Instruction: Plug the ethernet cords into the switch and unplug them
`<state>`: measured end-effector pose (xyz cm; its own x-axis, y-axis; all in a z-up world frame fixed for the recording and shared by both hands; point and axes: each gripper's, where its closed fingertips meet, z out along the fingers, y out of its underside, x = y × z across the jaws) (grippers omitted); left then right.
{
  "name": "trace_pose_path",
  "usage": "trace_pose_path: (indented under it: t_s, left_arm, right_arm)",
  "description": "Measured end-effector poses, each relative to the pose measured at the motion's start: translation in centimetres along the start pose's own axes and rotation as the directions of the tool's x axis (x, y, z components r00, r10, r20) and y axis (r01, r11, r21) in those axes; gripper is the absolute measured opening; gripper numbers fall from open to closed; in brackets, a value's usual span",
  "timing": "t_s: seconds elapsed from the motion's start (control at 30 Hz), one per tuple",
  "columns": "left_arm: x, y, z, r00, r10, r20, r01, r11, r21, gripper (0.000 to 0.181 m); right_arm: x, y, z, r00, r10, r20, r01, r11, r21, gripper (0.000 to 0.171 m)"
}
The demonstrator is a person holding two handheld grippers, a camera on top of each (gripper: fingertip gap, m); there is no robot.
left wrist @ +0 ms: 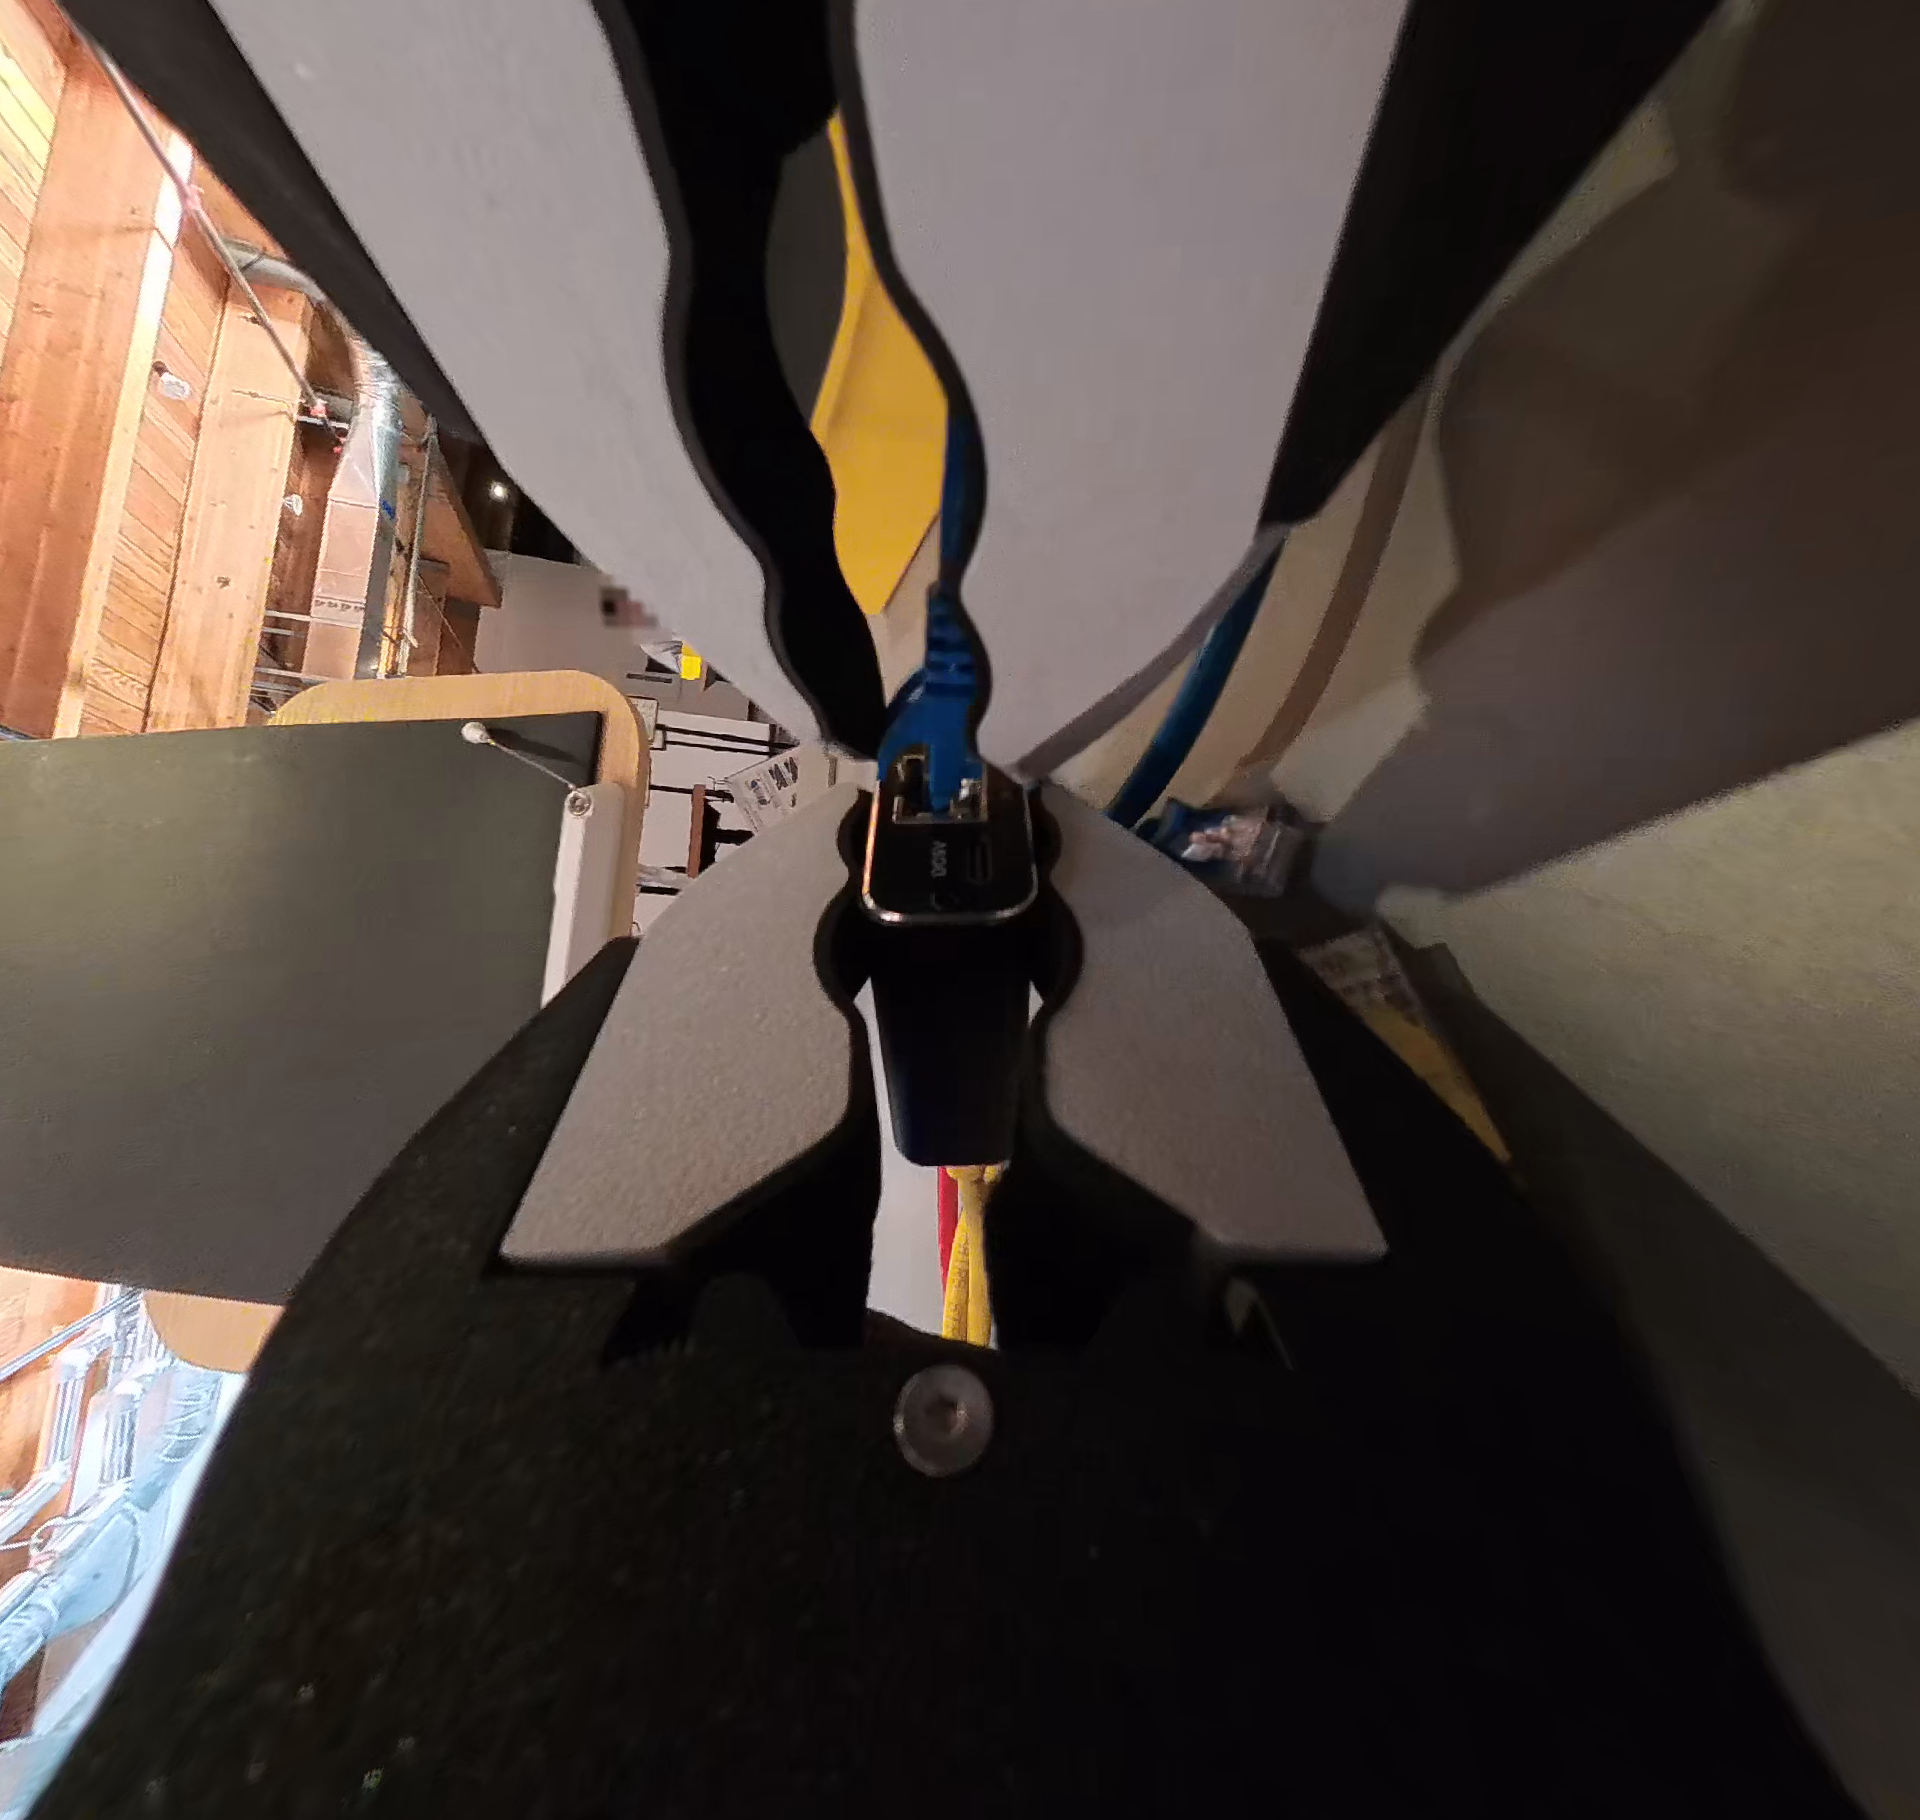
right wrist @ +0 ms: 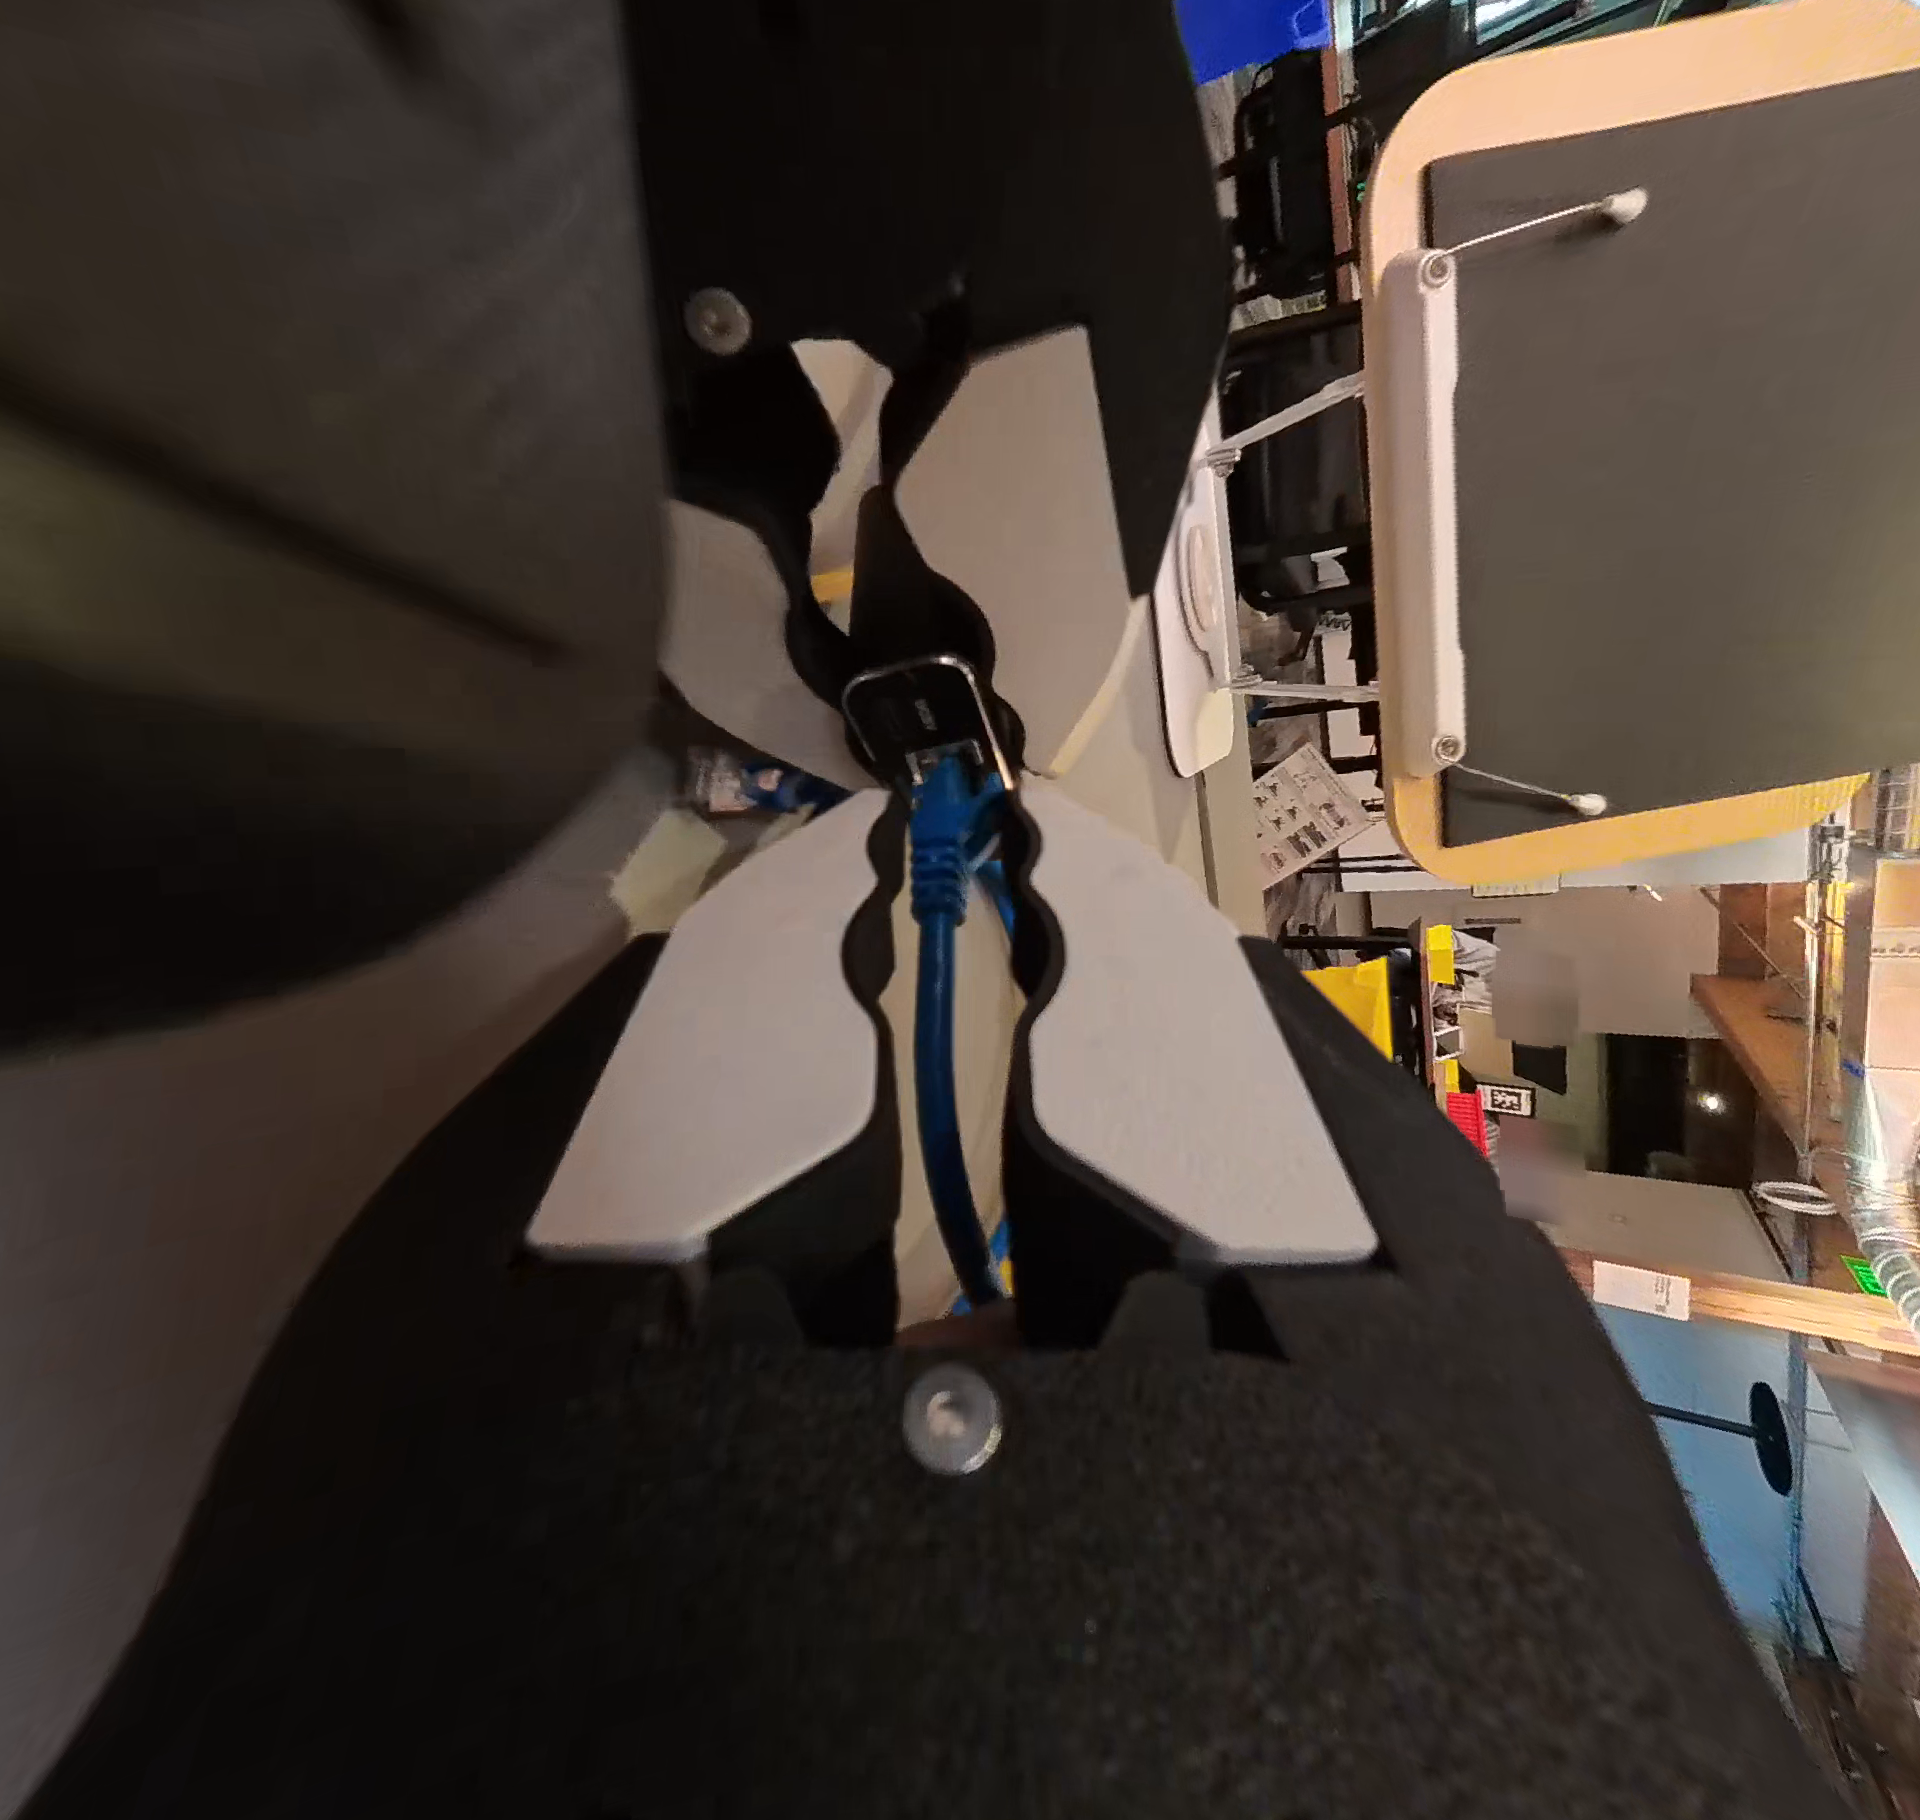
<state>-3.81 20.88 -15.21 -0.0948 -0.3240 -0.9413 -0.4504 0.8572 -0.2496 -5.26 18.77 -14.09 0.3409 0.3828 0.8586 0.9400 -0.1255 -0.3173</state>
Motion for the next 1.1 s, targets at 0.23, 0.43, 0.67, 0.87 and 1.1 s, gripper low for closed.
trace_pose_path:
  t_s: [0.23,0.43,0.67,0.87,1.1]
  left_arm:
    - [0.1,0.2,0.2,1.0,-0.002,0.001,0.002,0.999,-0.034,0.026]
    - [0.1,0.2,0.3,1.0,-0.022,-0.013,0.022,1.0,-0.017,0.027]
    - [0.2,-0.2,0.0,1.0,-0.009,-0.002,0.009,1.0,-0.017,0.026]
    - [-1.3,-0.1,-0.6,0.986,0.108,0.128,-0.105,0.994,-0.03,0.027]
    - [-4.9,-0.9,-2.6,0.912,0.209,0.353,-0.207,0.977,-0.043,0.026]
  right_arm:
    - [-0.2,0.2,0.2,1.0,-0.012,-0.024,0.012,1.0,0.009,0.011]
    - [0.1,0.3,0.0,0.999,-0.028,-0.043,0.029,1.0,0.008,0.013]
    - [-0.2,0.3,-0.6,1.0,0.005,-0.011,-0.005,0.999,0.032,0.014]
    - [0.4,-1.2,-2.7,0.69,0.645,0.328,-0.664,0.745,-0.066,0.036]
    - [2.6,-2.7,-4.1,-0.416,0.728,0.545,-0.84,-0.078,-0.537,0.043]
